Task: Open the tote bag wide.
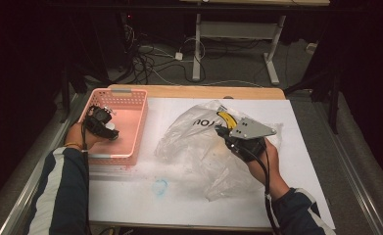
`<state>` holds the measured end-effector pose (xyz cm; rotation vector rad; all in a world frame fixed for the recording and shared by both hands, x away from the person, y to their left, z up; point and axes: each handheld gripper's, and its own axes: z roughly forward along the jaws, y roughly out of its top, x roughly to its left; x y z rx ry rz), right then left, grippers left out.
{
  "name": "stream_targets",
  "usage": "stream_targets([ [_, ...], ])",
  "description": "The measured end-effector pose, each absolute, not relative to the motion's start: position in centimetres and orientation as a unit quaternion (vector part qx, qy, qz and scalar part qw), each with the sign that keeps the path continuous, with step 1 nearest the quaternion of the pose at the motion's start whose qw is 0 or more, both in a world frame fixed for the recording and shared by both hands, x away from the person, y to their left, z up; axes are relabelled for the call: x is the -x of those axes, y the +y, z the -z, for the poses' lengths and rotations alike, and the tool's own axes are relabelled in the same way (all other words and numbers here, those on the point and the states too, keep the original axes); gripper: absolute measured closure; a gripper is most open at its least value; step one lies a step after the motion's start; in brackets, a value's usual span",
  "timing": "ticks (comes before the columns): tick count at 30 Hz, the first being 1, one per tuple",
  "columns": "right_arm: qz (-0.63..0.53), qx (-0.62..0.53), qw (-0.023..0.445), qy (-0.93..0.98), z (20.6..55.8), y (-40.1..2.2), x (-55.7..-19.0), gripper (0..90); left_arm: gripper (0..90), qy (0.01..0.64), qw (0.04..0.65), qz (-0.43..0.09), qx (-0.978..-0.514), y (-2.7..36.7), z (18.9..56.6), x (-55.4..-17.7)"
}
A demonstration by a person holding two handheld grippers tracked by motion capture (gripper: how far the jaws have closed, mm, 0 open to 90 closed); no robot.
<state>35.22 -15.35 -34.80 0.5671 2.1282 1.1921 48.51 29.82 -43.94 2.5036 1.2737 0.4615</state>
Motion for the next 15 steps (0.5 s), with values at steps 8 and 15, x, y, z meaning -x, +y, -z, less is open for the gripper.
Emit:
stream_targets([
  [8,-0.453,-0.217,0.312,0.806,34.8,-15.4,-35.2,90.0,48.7,0.432,0.164,-0.205,-0.863,29.8,43.0,-47.9],
  [15,-0.455,-0.215,0.322,0.802,34.4,-15.5,-35.3,90.0,48.8,0.409,0.209,-0.248,-0.853,29.2,41.1,-46.6],
])
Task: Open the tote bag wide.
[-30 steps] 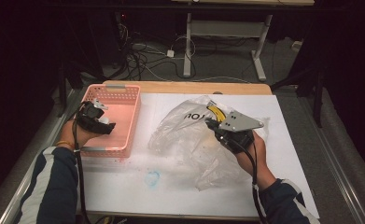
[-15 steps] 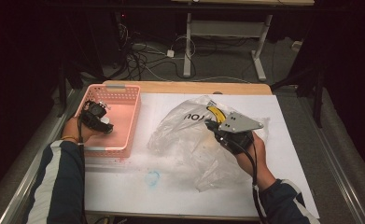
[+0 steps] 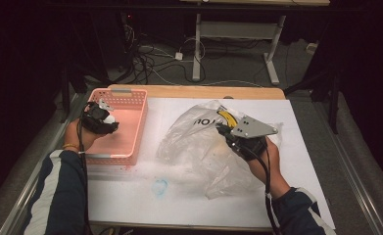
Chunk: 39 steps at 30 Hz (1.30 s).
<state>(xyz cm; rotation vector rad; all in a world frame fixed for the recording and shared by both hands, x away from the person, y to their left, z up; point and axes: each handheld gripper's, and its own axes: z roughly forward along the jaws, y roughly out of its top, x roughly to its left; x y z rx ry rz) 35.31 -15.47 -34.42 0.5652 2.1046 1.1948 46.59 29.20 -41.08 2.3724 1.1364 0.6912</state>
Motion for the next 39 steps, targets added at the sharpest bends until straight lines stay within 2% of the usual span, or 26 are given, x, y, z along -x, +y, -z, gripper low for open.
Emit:
stream_targets([
  [11,-0.456,-0.235,0.330,0.793,34.8,-14.3,-36.7,90.0,48.8,0.354,0.310,-0.287,-0.834,27.1,38.1,-43.6],
  [20,-0.453,-0.248,0.328,0.791,35.0,-13.4,-37.5,90.0,48.8,0.298,0.384,-0.300,-0.821,24.0,35.9,-39.6],
  [25,-0.456,-0.255,0.330,0.787,34.9,-13.3,-37.7,90.0,48.9,0.269,0.421,-0.290,-0.817,22.4,35.3,-37.8],
  [33,-0.455,-0.260,0.330,0.785,34.6,-13.6,-37.9,90.0,48.8,0.213,0.447,-0.278,-0.823,18.9,35.2,-35.6],
  [39,-0.462,-0.265,0.334,0.778,34.0,-14.0,-37.8,90.0,48.8,0.155,0.440,-0.279,-0.839,15.1,35.7,-34.1],
])
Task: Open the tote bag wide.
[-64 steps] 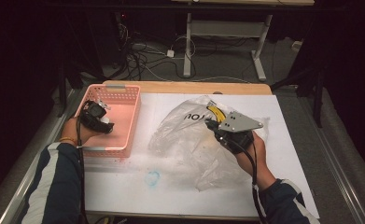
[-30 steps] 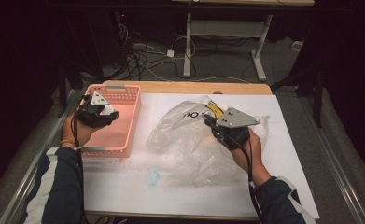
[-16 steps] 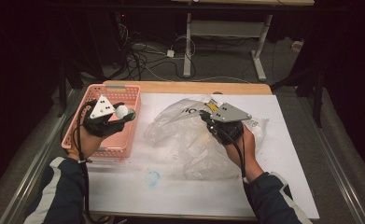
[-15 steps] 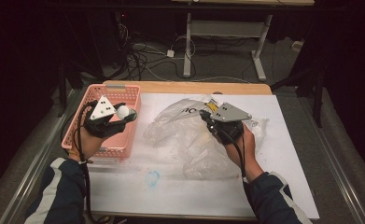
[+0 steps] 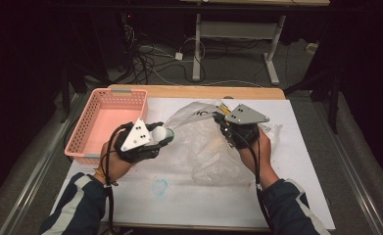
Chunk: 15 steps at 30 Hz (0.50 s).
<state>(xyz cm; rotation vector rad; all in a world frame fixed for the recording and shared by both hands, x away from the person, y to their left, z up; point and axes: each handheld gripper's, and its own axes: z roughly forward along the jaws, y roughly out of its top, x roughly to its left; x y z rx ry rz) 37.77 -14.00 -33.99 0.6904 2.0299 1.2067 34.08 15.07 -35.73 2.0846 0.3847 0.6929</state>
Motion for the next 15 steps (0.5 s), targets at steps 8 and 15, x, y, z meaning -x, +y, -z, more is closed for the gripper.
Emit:
stream_targets([
  [8,-0.473,-0.274,0.325,0.772,34.1,-13.6,-37.8,90.0,48.8,0.123,0.429,-0.261,-0.856,11.5,37.7,-34.4],
  [15,-0.489,-0.275,0.309,0.768,33.8,-13.3,-37.9,90.0,48.8,0.136,0.399,-0.251,-0.871,8.4,41.1,-37.4],
])
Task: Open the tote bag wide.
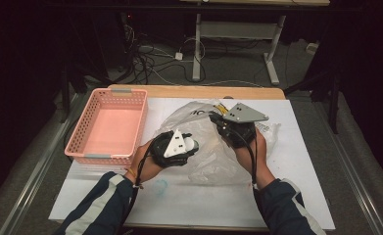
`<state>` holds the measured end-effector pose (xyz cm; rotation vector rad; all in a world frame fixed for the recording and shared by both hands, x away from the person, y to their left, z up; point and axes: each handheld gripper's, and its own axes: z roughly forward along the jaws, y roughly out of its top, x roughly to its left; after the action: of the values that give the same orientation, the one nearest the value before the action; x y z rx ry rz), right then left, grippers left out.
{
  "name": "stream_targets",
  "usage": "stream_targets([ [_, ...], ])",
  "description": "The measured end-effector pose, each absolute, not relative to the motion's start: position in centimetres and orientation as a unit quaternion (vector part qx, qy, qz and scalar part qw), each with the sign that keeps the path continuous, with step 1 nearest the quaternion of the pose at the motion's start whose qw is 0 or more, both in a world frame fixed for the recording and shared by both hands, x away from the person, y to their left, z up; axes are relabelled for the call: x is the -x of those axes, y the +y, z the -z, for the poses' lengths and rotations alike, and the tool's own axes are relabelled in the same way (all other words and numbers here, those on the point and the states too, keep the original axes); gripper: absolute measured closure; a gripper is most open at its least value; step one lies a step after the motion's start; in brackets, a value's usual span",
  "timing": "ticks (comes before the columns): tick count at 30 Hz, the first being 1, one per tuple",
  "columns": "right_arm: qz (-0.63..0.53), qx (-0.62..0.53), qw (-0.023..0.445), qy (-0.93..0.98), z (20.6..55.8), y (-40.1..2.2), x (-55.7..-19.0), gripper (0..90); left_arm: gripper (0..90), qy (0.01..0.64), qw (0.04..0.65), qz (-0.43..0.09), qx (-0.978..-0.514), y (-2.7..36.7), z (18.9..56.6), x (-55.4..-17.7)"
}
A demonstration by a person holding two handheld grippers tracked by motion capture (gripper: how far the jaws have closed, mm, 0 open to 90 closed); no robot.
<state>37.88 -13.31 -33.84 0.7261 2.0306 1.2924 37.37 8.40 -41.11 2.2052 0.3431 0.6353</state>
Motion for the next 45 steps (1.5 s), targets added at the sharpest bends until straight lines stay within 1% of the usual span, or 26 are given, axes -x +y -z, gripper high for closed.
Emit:
stream_targets([
  [5,-0.487,-0.275,0.309,0.769,33.9,-13.1,-38.1,90.0,48.8,0.154,0.393,-0.242,-0.874,7.1,42.9,-39.5],
  [8,-0.491,-0.278,0.298,0.770,34.1,-13.2,-38.4,90.0,48.8,0.174,0.401,-0.226,-0.870,6.2,44.2,-40.7],
  [12,-0.488,-0.279,0.289,0.775,34.5,-13.0,-38.7,90.0,48.7,0.181,0.388,-0.227,-0.875,4.8,45.5,-41.4],
  [16,-0.485,-0.281,0.287,0.777,34.7,-12.9,-38.7,90.0,47.9,0.197,0.396,-0.216,-0.871,4.5,45.9,-41.6],
  [17,-0.485,-0.282,0.285,0.777,34.7,-13.0,-38.8,90.0,46.4,0.196,0.400,-0.214,-0.869,4.6,45.8,-41.5],
  [18,-0.486,-0.282,0.284,0.777,34.8,-13.1,-38.9,90.0,40.4,0.197,0.406,-0.215,-0.866,4.6,45.6,-41.4],
  [19,-0.487,-0.284,0.282,0.776,34.8,-13.2,-39.0,90.0,37.7,0.197,0.412,-0.216,-0.863,4.8,45.3,-41.2],
  [23,-0.490,-0.286,0.277,0.776,34.8,-13.6,-39.0,90.0,37.7,0.187,0.424,-0.228,-0.856,5.4,43.8,-40.0],
  [27,-0.492,-0.289,0.277,0.773,34.9,-14.0,-39.0,90.0,37.5,0.163,0.427,-0.262,-0.850,6.6,42.2,-37.8],
  [29,-0.492,-0.285,0.274,0.775,34.9,-14.1,-38.9,90.0,34.3,0.145,0.424,-0.297,-0.843,7.5,41.3,-36.4],
  [30,-0.493,-0.284,0.273,0.776,34.9,-14.2,-38.9,90.0,34.2,0.143,0.433,-0.307,-0.835,8.2,40.8,-35.7],
  [33,-0.492,-0.283,0.269,0.778,34.8,-14.6,-38.7,90.0,26.2,0.158,0.445,-0.341,-0.813,10.3,39.3,-34.2],
  [35,-0.491,-0.287,0.266,0.779,34.9,-15.0,-38.7,90.0,24.0,0.171,0.446,-0.357,-0.803,11.8,38.7,-33.7],
  [37,-0.488,-0.289,0.262,0.781,35.1,-15.4,-38.7,90.0,19.7,0.180,0.440,-0.356,-0.804,13.2,38.6,-33.7],
  [40,-0.488,-0.299,0.256,0.779,35.2,-16.0,-39.0,90.0,18.7,0.205,0.428,-0.343,-0.811,14.4,39.0,-34.3],
  [42,-0.492,-0.301,0.251,0.777,35.2,-16.4,-39.0,90.0,18.3,0.212,0.416,-0.348,-0.813,14.5,39.5,-34.7],
  [44,-0.493,-0.302,0.250,0.777,35.2,-16.8,-39.0,90.0,18.2,0.216,0.423,-0.327,-0.817,14.4,39.8,-35.2],
  [45,-0.494,-0.303,0.247,0.776,35.2,-16.9,-38.9,90.0,18.2,0.219,0.422,-0.327,-0.817,14.2,40.0,-35.4],
])
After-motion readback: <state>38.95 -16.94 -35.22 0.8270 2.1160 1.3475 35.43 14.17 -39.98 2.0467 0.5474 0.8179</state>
